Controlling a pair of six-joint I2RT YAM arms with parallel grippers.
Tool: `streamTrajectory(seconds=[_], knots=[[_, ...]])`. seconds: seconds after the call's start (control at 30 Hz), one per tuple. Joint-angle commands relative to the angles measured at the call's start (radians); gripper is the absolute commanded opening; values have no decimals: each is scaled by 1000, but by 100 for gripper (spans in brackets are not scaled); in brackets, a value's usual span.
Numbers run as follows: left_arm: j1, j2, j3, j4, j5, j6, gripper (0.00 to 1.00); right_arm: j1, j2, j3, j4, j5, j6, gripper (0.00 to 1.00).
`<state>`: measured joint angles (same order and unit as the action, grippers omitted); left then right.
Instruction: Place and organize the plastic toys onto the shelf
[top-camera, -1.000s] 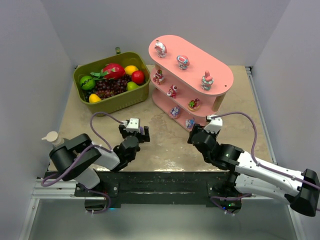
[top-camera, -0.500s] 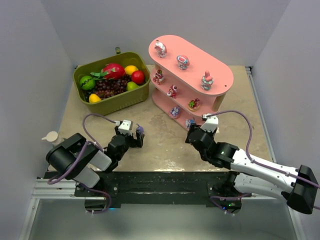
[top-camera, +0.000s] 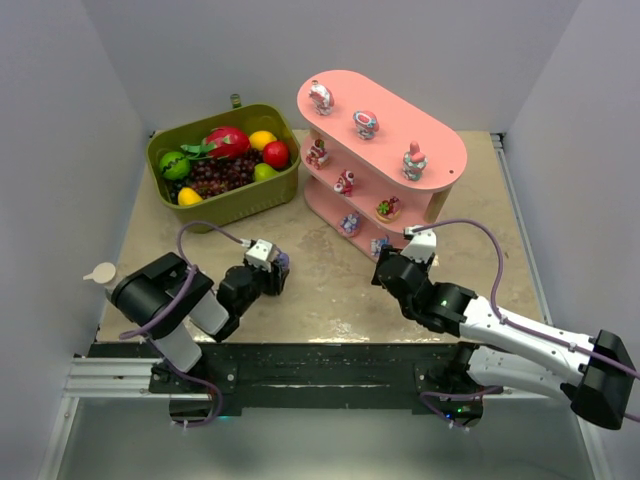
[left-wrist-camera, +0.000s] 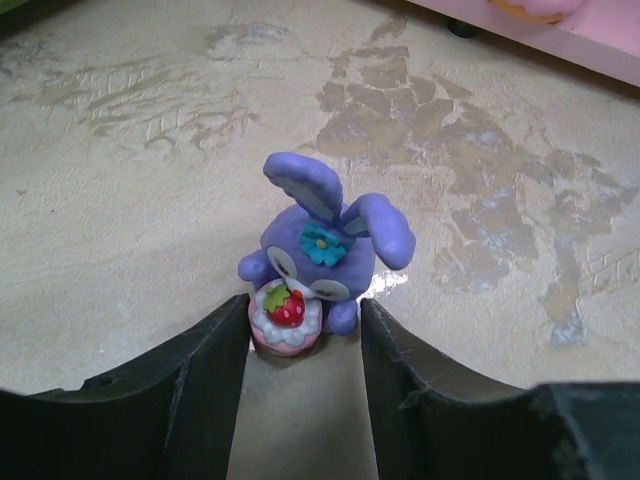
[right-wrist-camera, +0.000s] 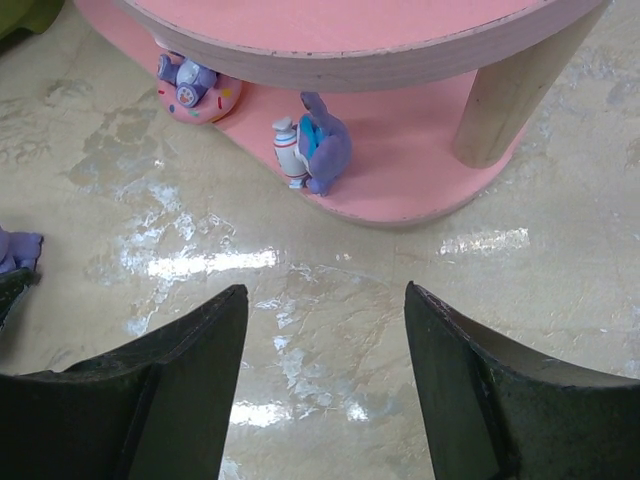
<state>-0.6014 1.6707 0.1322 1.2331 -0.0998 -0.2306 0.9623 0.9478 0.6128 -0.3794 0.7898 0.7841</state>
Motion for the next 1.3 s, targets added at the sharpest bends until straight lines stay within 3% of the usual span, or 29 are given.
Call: streamTrajectory(seconds=[0.0,0.1,0.2,0.37,0.47,0.6,0.83,1.27], knots=[[8,29,44,57,-12,39,56,-10,-11,31,25,8,-9,68],[8,38,55,43,-40,47,64,-11,-12,28,30,3,-9,68],[11,41,56,37,-54,50,64,-14,-9,28,30,3,-8,68],[11,58,67,40,-26,40,30,-19,-7,27,33,-1,-6,68],[11,58,69,36,-35,27,15,-20,-9,25,33,-1,-5,68],[11,28,99,-18,-63,-15,1,-22,-10,22,40,0,-3,68],[11,0,243,-93,-83,-49,0,-28,-24,22,42,-1,-9,68],[11,224,685,-346,-29,-56,0,-36,-87,16,30,15,-28,68]])
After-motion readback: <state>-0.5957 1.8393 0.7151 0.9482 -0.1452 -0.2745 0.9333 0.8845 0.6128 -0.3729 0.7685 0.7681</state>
